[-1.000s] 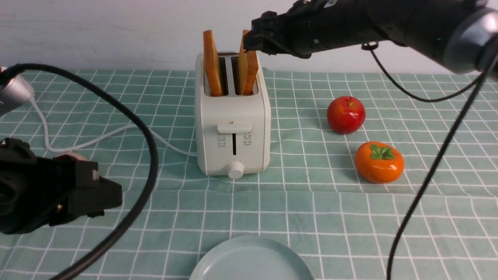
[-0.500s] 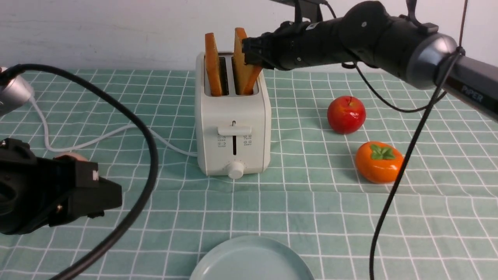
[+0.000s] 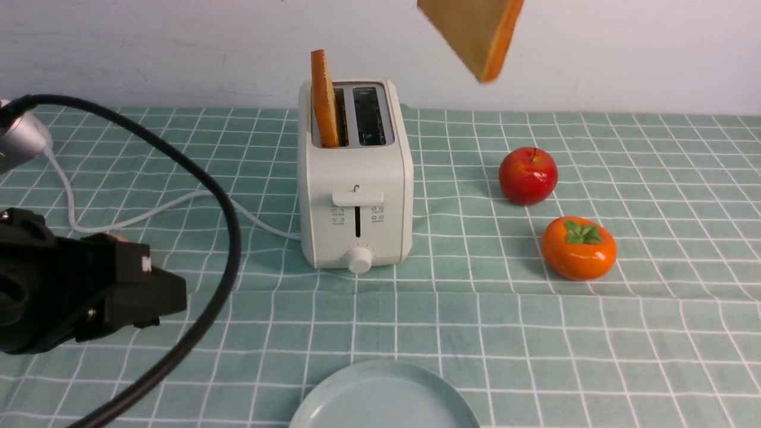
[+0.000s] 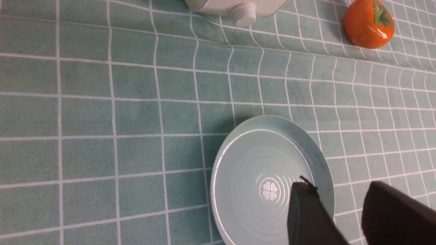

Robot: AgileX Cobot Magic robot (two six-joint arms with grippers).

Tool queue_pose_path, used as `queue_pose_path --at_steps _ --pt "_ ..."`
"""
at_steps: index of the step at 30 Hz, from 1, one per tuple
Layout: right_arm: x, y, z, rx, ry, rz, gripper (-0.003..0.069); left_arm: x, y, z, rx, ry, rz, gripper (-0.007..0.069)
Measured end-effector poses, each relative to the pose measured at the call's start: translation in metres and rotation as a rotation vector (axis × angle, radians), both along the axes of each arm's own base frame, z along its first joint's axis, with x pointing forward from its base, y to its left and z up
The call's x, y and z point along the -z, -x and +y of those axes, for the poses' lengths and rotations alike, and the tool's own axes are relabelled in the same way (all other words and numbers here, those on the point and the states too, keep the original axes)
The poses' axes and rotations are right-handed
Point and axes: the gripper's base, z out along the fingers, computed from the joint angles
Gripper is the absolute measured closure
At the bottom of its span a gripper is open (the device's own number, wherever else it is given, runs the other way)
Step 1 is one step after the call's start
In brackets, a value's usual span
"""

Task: Take toasted bread from bread machine on blue coffee table place on plate.
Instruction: 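Place the held slice of bread on top of the slice on the plate with the right gripper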

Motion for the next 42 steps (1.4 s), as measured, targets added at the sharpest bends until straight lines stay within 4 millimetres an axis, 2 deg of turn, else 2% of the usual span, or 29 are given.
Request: queue_pose_path --at_steps 2,3,5,8,12,15,17,21,22,24,29,31,32,33,34,35,37,38,40,42 --pt "0.009 0.003 0.005 -0.044 0.018 0.065 0.0576 0.000 0.000 0.000 -0.003 0.000 -0.005 0.0386" --pt "0.020 0.005 0.011 -0.075 0.031 0.120 0.0576 -0.001 -0.001 0.000 -0.007 0.001 -0.011 0.0386" --pt "0.057 0.013 0.030 -0.147 0.073 0.255 0.0576 -0.001 -0.002 0.001 -0.012 0.003 -0.021 0.0386" --pt "0.090 0.026 0.048 -0.221 0.112 0.357 0.0576 -0.002 -0.002 0.001 -0.014 0.003 -0.024 0.0386" --pt "0.142 0.057 0.076 -0.363 0.122 0.518 0.0576 -0.002 -0.002 0.001 -0.014 0.003 -0.024 0.0386" --pt "0.170 0.078 0.091 -0.427 0.090 0.629 0.0576 -0.001 -0.002 0.001 -0.014 0.004 -0.023 0.0386" --pt "0.188 0.087 0.094 -0.399 0.047 0.706 0.0576 -0.002 -0.002 0.000 -0.014 0.006 -0.023 0.0386" --pt "0.221 0.082 0.092 -0.203 -0.001 0.769 0.0559 -0.002 -0.002 0.000 -0.013 0.020 -0.020 0.0386" --pt "0.223 0.081 0.092 -0.195 -0.001 0.774 0.0557 -0.002 -0.002 0.000 -0.013 0.020 -0.020 0.0386" --pt "0.238 0.078 0.089 -0.128 -0.003 0.797 0.0508 -0.002 -0.001 -0.001 -0.012 0.033 -0.016 0.0386" --pt "0.245 0.076 0.088 -0.102 0.027 0.779 0.0326 -0.003 -0.001 -0.003 -0.011 0.057 -0.012 0.0386" --pt "0.243 0.074 0.083 -0.088 0.051 0.730 0.0197 -0.005 -0.003 -0.002 -0.024 0.067 -0.031 0.0384" --pt "0.242 0.074 0.083 -0.090 0.054 0.725 0.0197 -0.005 -0.003 -0.002 -0.026 0.069 -0.033 0.0384" --pt "0.238 0.072 0.078 -0.083 0.068 0.685 0.0130 -0.007 -0.004 -0.003 -0.037 0.090 -0.047 0.0383" --pt "0.237 0.072 0.077 -0.083 0.071 0.678 0.0121 -0.007 -0.005 -0.003 -0.039 0.096 -0.048 0.0383" --pt "0.226 0.070 0.067 -0.070 0.083 0.612 0.0048 -0.008 -0.008 -0.004 -0.053 0.121 -0.057 0.0383" --pt "0.216 0.069 0.060 -0.058 0.084 0.566 0.0018 -0.008 -0.012 -0.005 -0.064 0.149 -0.054 0.0382" --pt "0.203 0.069 0.050 -0.045 0.089 0.509 -0.0010 -0.006 -0.017 -0.007 -0.074 0.184 -0.042 0.0382" --pt "0.187 0.070 0.041 -0.030 0.079 0.454 -0.0015 -0.004 -0.024 -0.009 -0.075 0.211 -0.030 0.0382" --pt "0.162 0.075 0.028 -0.018 0.053 0.384 -0.0004 0.002 -0.039 -0.014 -0.047 0.223 -0.038 0.0379"
